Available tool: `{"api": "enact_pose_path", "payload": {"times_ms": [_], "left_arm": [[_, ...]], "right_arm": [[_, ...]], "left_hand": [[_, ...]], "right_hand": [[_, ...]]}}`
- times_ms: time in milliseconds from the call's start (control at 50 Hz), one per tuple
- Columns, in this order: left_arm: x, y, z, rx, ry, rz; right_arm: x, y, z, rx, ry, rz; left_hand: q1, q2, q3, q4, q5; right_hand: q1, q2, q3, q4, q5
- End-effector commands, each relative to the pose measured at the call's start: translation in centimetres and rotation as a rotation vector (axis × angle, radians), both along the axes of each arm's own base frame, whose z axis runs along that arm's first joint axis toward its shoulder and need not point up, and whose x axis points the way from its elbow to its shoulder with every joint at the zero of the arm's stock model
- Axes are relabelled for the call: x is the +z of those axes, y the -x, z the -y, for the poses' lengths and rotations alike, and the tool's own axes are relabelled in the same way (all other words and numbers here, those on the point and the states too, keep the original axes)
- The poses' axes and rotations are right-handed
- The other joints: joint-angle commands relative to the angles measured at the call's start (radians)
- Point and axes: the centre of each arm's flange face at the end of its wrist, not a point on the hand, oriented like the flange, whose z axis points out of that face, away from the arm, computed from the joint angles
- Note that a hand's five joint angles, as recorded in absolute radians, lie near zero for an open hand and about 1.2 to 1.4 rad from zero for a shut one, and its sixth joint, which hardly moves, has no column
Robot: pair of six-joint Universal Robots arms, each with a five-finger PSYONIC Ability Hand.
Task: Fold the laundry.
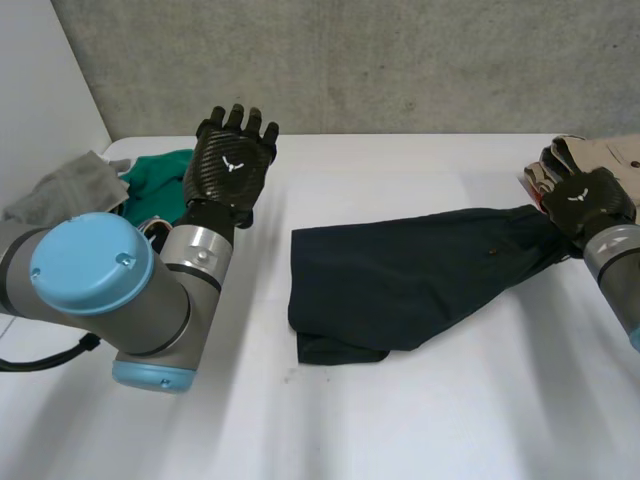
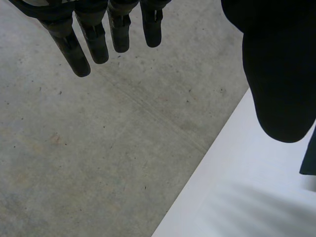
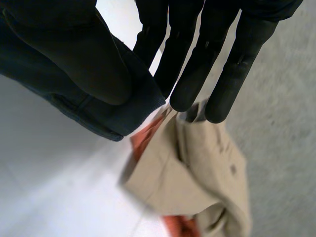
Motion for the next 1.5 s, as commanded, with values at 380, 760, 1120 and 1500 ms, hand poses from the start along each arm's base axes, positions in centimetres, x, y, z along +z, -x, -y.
{"api": "enact_pose_path", "payload": {"times_ms": [380,760,1120,1500], "left_arm": [[2.0,-0.2,-1.3,-0.037,-0.018,-0.122],[-1.8,6.4,-2.2,-0.199,-0.362,-0.204],[-8.5,4.1,-1.8,-0.063,-0.722,0.027],[4.5,3.6,-3.2,-0.229,-0.459,-0.181]], "right_arm": [[-3.5,-17.3,-12.9,0.913,0.027,0.174],[1.9,-7.7,-2.9,0.332,-0.392,0.808],[-7.7,-10.5,-1.8,0.347,-0.577,0.495],[0.9,-9.2,-3.7,0.293,-0.174,0.36]], "left_hand": [[-0.011,-0.024,-0.03,-0.022,-0.041],[0.009,-0.003,-0.01,-0.001,-0.02],[0.112,0.099,0.093,0.101,0.082],[0.009,-0.003,-0.01,-0.001,-0.02]], "right_hand": [[-0.793,-0.907,-0.923,-0.932,-0.898],[-0.883,-0.997,-1.013,-1.022,-0.988],[-0.883,-0.997,-1.013,-1.022,-0.988],[-0.883,-0.997,-1.013,-1.022,-0.988]]}}
